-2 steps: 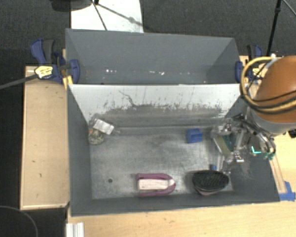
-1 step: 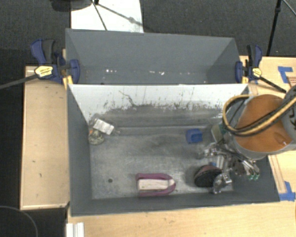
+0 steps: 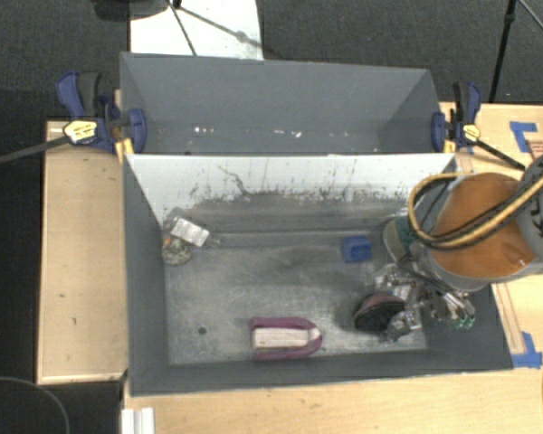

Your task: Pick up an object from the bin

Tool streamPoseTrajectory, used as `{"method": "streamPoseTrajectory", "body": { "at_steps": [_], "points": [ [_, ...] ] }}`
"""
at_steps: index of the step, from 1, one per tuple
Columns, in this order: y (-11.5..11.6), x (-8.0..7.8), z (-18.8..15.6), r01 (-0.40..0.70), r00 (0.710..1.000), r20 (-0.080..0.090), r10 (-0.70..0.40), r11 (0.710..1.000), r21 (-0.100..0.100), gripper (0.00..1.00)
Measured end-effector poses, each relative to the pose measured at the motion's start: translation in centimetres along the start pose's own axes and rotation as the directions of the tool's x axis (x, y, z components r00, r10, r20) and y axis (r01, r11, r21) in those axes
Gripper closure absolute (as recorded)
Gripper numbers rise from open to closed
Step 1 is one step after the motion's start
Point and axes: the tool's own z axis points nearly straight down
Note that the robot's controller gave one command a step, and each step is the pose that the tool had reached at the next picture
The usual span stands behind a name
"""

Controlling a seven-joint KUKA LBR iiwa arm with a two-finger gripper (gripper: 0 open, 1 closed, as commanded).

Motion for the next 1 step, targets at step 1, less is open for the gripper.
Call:
{"method": "streamPoseTrajectory", "body": {
  "at_steps": [1],
  "points": [
    [-1.04,-0.37,-13.73,0.304,0.953,-0.003,-0.304,0.953,-0.002,1.0]
  ]
}}
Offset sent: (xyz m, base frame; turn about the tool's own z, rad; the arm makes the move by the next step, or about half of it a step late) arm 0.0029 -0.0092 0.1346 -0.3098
